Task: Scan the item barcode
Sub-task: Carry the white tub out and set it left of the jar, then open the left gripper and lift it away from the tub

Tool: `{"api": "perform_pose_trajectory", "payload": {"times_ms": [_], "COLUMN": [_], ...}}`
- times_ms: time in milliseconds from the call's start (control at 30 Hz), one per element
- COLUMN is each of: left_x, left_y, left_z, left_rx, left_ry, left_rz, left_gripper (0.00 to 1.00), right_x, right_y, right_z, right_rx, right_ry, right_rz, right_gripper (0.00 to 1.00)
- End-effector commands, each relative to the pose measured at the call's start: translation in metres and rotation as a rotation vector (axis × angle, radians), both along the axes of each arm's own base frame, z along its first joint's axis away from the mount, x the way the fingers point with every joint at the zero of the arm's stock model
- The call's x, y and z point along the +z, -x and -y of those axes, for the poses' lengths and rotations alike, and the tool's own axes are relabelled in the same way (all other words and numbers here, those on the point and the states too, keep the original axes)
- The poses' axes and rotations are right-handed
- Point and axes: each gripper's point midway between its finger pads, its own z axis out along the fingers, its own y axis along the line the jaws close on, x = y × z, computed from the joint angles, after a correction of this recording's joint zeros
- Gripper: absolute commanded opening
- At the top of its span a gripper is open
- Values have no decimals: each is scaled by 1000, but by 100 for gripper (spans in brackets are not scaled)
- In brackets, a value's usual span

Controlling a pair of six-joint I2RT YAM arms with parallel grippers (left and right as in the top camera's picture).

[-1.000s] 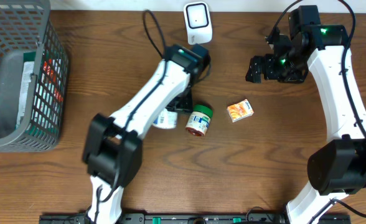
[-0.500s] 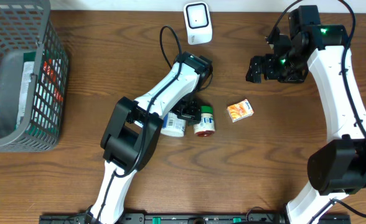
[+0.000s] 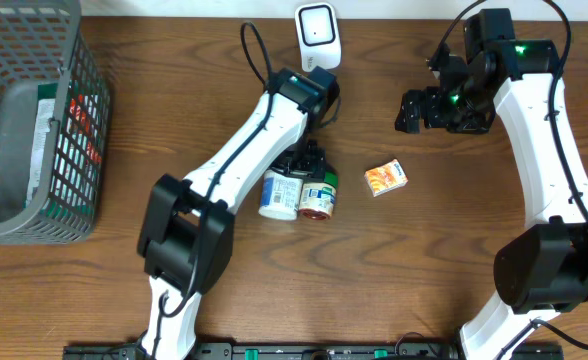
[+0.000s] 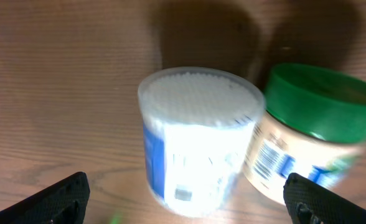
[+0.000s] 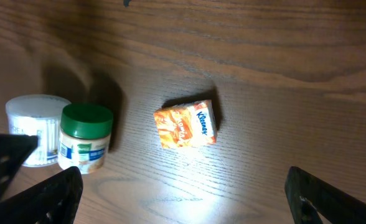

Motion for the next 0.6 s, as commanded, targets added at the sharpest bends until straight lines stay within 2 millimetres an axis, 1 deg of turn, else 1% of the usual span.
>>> {"api": "perform_pose_trajectory", "payload": {"times_ms": [0,133,233,367,467,533,567], "left_x": [31,53,61,61,59,54,50], "left_y": [-4,-8,-15,-29,-36,-38,-38], "left_z": [5,0,-15,-51,-76,-91,-105], "left_rx": [-2,27,74,153,208,245,278], "left_ry": [69,104,89,-1,-53,-62,-74], "left_rz": [66,130,163,205,216,204,187], "left_gripper": [100,100,100,100,99,95,93], "right_x": [11,11,10,10,10,10,11], "right_y": [-2,-2,-1,-1,-1,-1,-1], "right_z": [0,0,0,0,0,0,0], "right_rx": [12,11,11,11,11,11,11], "right_ry": [6,6,6,6,6,6,6], "right_rz": [35,34,31,31,31,31,32], "right_gripper": [99,99,99,99,99,99,99]}}
